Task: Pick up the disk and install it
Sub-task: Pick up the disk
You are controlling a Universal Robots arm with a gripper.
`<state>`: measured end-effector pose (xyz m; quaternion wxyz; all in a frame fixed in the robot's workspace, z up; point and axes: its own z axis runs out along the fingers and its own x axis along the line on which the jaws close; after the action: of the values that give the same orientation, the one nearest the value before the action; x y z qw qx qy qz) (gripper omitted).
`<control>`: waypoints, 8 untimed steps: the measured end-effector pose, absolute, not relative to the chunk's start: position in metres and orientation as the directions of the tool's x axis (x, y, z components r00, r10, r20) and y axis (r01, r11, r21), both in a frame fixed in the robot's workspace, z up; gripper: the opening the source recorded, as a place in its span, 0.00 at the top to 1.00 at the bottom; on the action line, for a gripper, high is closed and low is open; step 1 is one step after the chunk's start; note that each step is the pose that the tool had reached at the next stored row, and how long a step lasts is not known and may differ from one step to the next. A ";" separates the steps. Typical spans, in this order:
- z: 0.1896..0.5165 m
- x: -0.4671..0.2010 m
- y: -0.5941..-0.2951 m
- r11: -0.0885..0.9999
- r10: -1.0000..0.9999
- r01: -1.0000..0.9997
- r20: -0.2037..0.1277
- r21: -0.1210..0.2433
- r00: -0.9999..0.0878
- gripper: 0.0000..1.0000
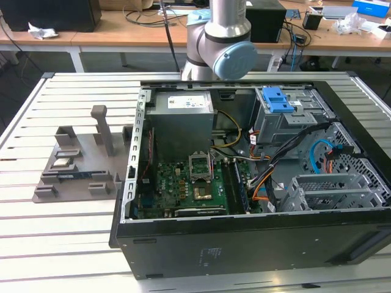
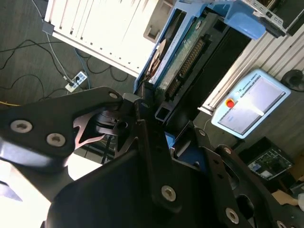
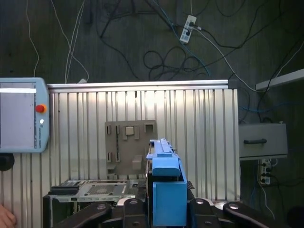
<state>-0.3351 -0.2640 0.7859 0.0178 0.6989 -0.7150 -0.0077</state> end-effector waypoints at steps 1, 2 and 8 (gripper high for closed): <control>0.785 -0.325 -0.264 0.023 -1.000 -0.999 0.015 0.038 -0.022 0.64; 0.785 -0.320 -0.264 0.023 -1.000 -0.999 0.015 0.039 -0.022 0.64; 0.781 -0.271 -0.264 0.023 -1.000 -0.999 0.015 0.044 -0.022 0.64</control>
<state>-0.2711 -0.2640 0.7809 0.0208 0.6989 -0.7149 -0.0107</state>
